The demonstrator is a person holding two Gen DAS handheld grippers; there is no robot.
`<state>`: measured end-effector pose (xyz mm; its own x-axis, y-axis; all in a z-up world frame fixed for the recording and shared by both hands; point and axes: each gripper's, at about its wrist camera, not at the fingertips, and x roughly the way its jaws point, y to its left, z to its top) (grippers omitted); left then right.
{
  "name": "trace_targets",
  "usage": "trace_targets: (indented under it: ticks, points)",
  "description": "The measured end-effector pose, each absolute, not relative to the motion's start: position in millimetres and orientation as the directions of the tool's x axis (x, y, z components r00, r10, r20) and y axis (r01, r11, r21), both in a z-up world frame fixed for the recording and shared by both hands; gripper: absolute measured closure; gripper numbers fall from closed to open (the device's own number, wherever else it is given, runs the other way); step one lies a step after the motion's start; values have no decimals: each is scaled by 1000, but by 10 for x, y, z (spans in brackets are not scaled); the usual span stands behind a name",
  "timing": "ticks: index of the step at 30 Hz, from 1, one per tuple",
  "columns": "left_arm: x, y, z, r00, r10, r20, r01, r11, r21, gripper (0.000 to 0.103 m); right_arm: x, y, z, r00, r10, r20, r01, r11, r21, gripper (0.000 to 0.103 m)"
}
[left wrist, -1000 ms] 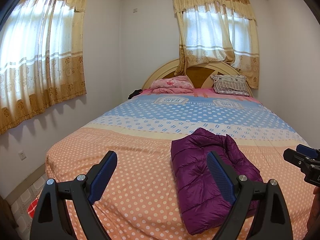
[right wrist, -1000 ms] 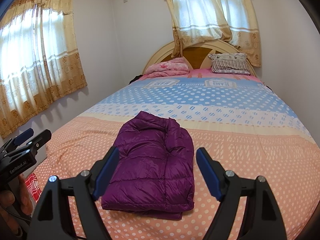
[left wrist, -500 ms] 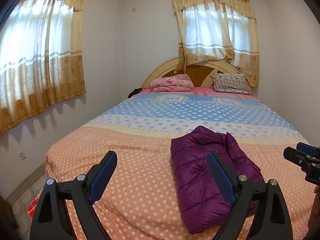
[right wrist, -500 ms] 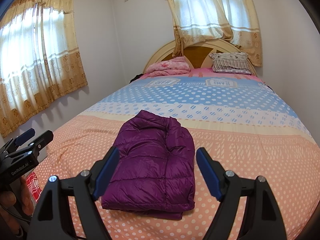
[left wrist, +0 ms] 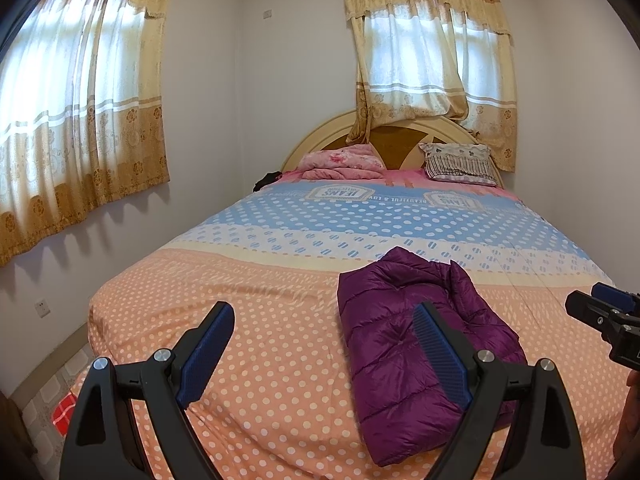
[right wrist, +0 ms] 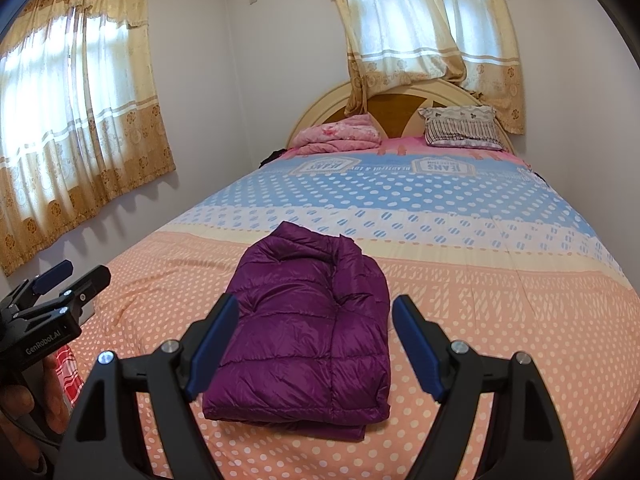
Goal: Fold large clothes
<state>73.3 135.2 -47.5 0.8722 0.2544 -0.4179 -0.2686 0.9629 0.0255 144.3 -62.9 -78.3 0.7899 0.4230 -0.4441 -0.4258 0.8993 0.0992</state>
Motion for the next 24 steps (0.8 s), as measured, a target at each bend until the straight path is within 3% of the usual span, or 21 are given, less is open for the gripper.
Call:
trace_targets:
  ticks: [24]
  points:
    - [801,1295,-589,862,271,-428,-264,961,78,12,1428,-664,-855,780,430,-455,-432,896,108,21]
